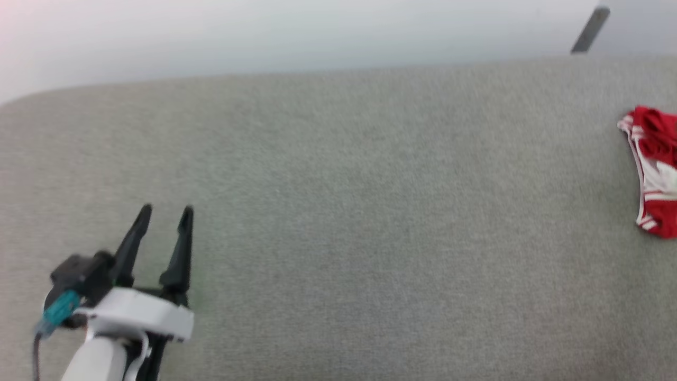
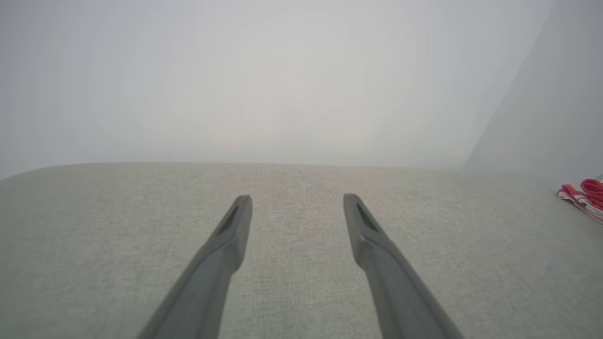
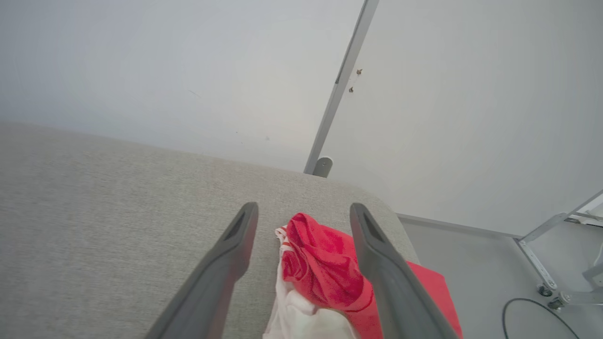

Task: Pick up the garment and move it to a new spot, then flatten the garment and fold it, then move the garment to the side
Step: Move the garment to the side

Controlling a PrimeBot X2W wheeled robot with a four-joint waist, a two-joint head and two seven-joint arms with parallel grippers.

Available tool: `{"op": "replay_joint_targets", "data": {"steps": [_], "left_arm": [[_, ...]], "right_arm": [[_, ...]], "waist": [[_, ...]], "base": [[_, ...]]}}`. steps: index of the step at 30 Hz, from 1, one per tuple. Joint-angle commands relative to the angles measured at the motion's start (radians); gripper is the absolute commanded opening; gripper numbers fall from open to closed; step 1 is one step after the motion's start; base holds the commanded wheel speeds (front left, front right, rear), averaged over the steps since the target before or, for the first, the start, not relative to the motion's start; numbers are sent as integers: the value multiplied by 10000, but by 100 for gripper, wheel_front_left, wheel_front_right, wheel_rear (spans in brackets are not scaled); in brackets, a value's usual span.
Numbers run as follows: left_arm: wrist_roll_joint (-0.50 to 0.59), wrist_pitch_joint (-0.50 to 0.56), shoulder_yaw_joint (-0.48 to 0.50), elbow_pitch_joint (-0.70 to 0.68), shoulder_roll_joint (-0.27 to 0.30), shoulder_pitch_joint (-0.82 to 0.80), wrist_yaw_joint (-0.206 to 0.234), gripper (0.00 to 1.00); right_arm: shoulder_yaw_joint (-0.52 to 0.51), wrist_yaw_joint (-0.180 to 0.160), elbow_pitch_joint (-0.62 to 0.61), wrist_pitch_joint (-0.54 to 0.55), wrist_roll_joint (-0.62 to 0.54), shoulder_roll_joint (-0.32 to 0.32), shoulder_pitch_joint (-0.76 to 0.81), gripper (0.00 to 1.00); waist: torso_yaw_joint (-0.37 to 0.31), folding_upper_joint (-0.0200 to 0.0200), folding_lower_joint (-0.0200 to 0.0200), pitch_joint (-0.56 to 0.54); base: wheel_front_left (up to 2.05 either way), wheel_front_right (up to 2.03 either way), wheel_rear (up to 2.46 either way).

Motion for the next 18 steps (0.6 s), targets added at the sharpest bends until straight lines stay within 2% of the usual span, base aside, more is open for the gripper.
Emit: {"op": "replay_joint_targets", "data": {"steps": [1, 7, 18], "left_arm": [[77, 10, 208, -53, -38, 365, 16, 100], [410, 10, 1039, -276, -182, 1276, 18, 100], [880, 10, 1868, -433, -641, 2432, 17, 100]], "right_arm": [[-97, -12, -338, -73, 200, 168, 620, 100], [-837, -12, -2176, -79, 343, 659, 2519, 100], [-2400, -12, -4849, -84, -784, 1826, 5444, 100]], "waist": [[546, 0, 0, -846], [654, 0, 0, -1365], [815, 0, 0, -1975]], "base": [[0, 0, 0], [0, 0, 0], [0, 0, 0]]}}
